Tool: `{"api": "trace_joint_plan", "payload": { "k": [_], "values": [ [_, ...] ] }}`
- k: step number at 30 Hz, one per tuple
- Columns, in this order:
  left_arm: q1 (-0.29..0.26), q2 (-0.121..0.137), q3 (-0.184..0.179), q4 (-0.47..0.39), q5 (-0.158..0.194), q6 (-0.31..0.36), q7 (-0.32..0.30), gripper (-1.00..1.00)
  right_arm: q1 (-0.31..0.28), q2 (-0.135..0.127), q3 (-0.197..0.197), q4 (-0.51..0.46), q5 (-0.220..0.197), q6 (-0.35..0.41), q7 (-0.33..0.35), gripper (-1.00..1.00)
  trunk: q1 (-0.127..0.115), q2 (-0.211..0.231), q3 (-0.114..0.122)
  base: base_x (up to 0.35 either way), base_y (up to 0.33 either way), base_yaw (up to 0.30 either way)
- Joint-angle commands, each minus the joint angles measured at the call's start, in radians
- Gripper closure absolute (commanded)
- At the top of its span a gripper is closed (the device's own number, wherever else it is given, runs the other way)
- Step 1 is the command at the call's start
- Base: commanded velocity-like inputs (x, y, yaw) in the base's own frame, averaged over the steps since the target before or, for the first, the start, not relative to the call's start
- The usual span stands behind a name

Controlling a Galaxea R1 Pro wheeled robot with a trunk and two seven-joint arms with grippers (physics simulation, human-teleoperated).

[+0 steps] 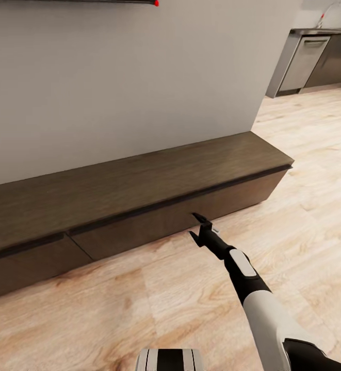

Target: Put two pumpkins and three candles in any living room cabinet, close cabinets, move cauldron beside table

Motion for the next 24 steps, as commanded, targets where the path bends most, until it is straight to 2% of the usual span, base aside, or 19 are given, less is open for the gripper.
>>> {"api": "trace_joint_plan", "payload": {
  "k": [1,9,12,14,18,24],
  "values": [
    [0.0,0.0,0.002,0.0,0.007,0.008,0.001,-1.0,-0.001,0.001,-0.008,-0.001,-0.002,0.009,-0.001,-1.0,0.0,0.0,-0.001,0.0,0.0,0.0],
    [-0.001,0.0,0.002,0.001,-0.039,-0.001,-0.003,-1.0,0.0,0.01,-0.007,-0.004,0.005,-0.014,0.008,-1.0,0.0,0.0,-0.001,0.0,0.0,0.0],
    [0.0,0.0,0.002,0.006,-0.052,-0.009,-0.013,-1.0,-0.001,0.012,-0.005,0.037,0.009,-0.057,0.03,-1.0,0.0,0.0,-0.001,0.067,0.048,0.0],
    [0.0,0.0,0.003,0.011,-0.055,-0.016,-0.022,-1.0,-0.001,0.012,-0.004,0.063,0.009,-0.093,0.065,-1.0,0.0,0.0,-0.001,0.145,0.108,0.0],
    [-0.001,0.0,0.004,0.026,-0.059,-0.03,-0.057,-1.0,-0.002,0.012,0.001,0.14,0.013,-0.201,0.192,-1.0,0.0,0.0,-0.001,0.202,0.152,0.0],
    [0.0,0.0,0.004,0.033,-0.062,-0.037,-0.081,-1.0,-0.003,0.012,0.004,0.229,0.021,-0.288,0.262,-1.0,0.0,0.0,-0.001,0.228,0.172,0.0]
  ]
}}
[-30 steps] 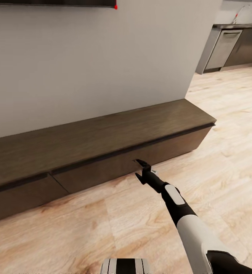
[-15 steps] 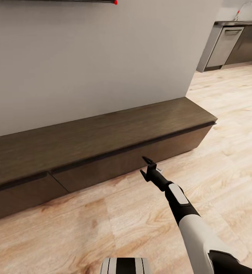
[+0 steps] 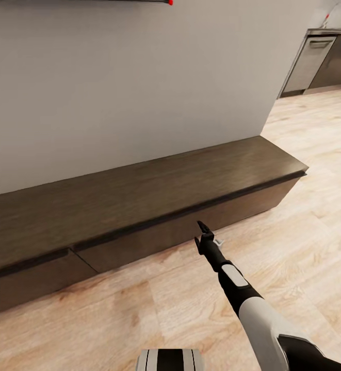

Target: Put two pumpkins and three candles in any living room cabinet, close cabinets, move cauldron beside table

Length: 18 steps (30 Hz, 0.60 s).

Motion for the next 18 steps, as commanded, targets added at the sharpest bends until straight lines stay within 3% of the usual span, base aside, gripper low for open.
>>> {"api": "trace_joint_plan", "payload": {
  "k": [1,9,18],
  "values": [
    [0.0,0.0,0.0,0.0,0.008,0.008,-0.002,-1.0,-0.001,0.001,-0.005,0.006,-0.006,0.004,0.007,-1.0,0.0,0.0,-0.001,0.157,0.118,0.0],
    [-0.001,0.0,0.0,0.0,0.007,0.007,-0.007,-1.0,-0.001,-0.001,-0.004,0.025,0.003,-0.016,0.067,-1.0,0.0,0.0,-0.001,0.055,0.041,0.0],
    [0.0,0.001,0.0,0.0,0.007,0.008,-0.008,-1.0,-0.001,-0.002,-0.003,0.022,0.004,-0.018,0.079,-1.0,0.0,0.0,-0.001,0.006,0.004,0.0]
  ]
}}
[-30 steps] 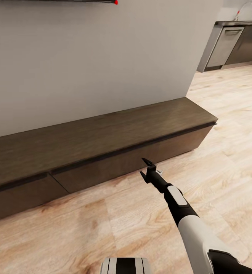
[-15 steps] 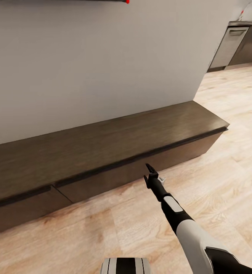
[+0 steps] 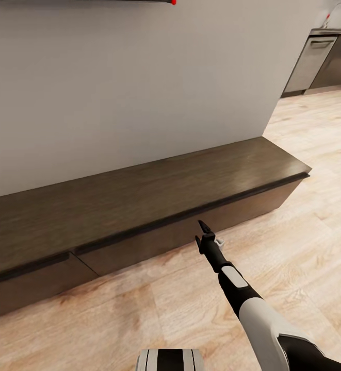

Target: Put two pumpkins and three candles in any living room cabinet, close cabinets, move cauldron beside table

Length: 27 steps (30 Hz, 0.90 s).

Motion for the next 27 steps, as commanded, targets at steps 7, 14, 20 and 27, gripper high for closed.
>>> {"api": "trace_joint_plan", "payload": {
  "k": [7,14,20,27],
  "values": [
    [0.0,-0.001,0.001,0.0,0.008,0.008,0.001,-1.0,0.0,0.001,-0.003,0.0,-0.009,0.009,0.003,-1.0,0.0,0.0,-0.001,0.028,0.004,0.0],
    [0.0,-0.001,0.001,0.001,0.008,0.006,0.002,-1.0,0.0,0.002,-0.002,-0.001,-0.002,0.008,0.003,-1.0,0.0,0.0,-0.001,0.113,0.034,0.0],
    [-0.001,0.0,0.0,0.001,0.008,0.006,0.002,-1.0,0.0,0.002,-0.004,-0.001,0.048,0.006,0.002,-1.0,0.0,0.0,-0.001,0.022,0.007,0.0],
    [0.0,0.0,-0.002,0.001,-0.016,0.006,0.001,-1.0,0.0,0.002,-0.004,-0.001,0.07,0.004,0.002,-1.0,0.0,0.0,-0.001,0.047,0.027,0.0]
  ]
}}
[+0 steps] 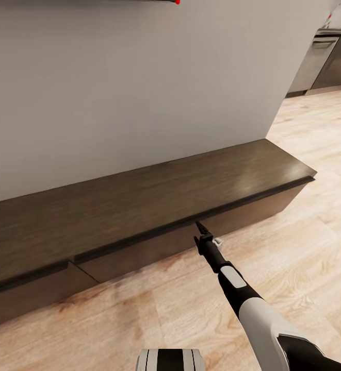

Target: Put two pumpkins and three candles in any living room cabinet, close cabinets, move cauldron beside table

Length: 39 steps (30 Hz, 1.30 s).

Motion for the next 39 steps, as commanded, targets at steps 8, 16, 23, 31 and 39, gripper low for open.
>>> {"api": "trace_joint_plan", "payload": {
  "k": [8,16,23,31,39],
  "values": [
    [0.0,0.0,0.0,-0.001,-0.008,0.009,-0.001,-1.0,0.0,0.002,-0.004,0.0,-0.009,-0.034,0.002,-1.0,0.0,0.0,-0.001,0.004,0.002,0.0],
    [0.0,0.001,0.0,-0.001,-0.01,0.009,-0.001,-1.0,0.0,0.002,-0.004,0.0,-0.009,-0.043,0.002,-1.0,0.0,0.0,-0.001,0.0,0.0,0.0],
    [0.0,0.001,0.0,-0.001,-0.01,0.008,0.001,-1.0,0.0,0.002,-0.003,0.0,-0.009,-0.044,0.003,-1.0,0.0,0.0,-0.001,0.046,0.032,0.0],
    [-0.001,0.002,0.0,-0.001,-0.01,0.008,0.001,-1.0,0.0,0.002,-0.002,0.0,-0.009,-0.044,0.003,-1.0,0.0,0.0,-0.001,0.024,0.016,0.0],
    [-0.001,0.002,0.0,-0.001,-0.011,0.008,0.001,-1.0,-0.001,0.002,-0.002,0.0,-0.009,-0.043,0.003,-1.0,0.0,0.0,-0.001,0.034,0.002,0.0]
  ]
}}
